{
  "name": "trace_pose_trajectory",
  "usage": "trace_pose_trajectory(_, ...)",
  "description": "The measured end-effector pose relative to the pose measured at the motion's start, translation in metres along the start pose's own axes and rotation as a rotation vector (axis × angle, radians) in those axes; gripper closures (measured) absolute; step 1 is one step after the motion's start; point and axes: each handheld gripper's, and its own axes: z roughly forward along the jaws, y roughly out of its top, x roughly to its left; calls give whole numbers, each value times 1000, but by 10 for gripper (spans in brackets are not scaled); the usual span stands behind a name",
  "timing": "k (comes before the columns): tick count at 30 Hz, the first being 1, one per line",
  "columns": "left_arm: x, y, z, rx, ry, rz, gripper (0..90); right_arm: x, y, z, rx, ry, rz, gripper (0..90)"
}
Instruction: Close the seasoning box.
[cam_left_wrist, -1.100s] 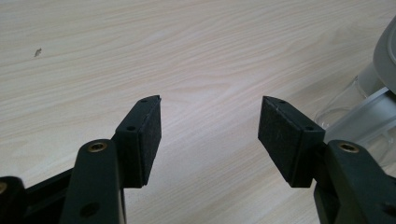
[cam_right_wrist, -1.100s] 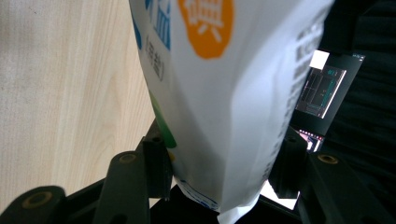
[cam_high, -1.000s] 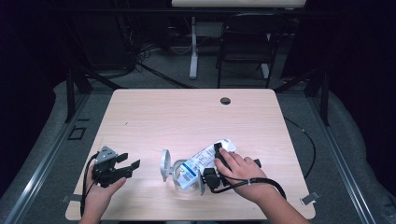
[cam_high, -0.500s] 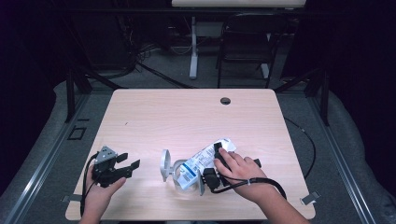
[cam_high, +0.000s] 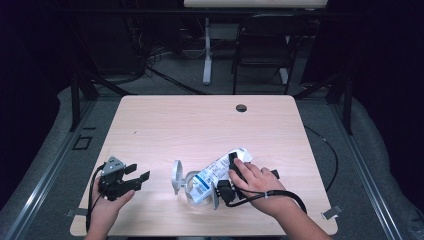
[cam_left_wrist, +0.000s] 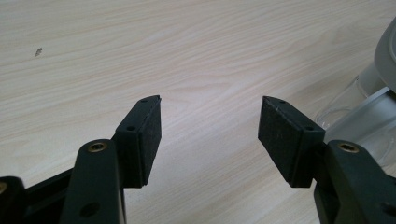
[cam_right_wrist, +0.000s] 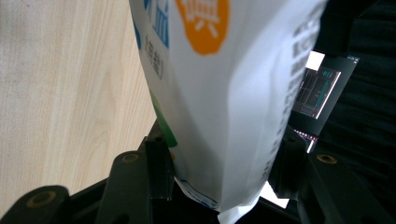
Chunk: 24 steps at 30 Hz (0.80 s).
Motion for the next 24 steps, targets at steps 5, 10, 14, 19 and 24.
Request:
trace_pose_trajectory(5, 0, 0, 0, -1, 0, -1, 400, 0, 0, 0, -2, 0, 2, 523)
trace_pose_trajectory(10, 0, 0, 0, 1, 0, 0, 400, 0, 0, 0, -2, 1, 1, 524)
trace_pose_trajectory(14, 0, 0, 0, 1, 0, -1, 400, 0, 0, 0, -2, 0, 0, 525)
trace_pose_trajectory(19, 0, 0, 0, -1, 1, -5, 400, 0, 0, 0, -2, -2, -3, 525)
trace_pose_trajectory(24, 0, 0, 0, -1, 1, -1, 400, 0, 0, 0, -6, -1, -3, 526)
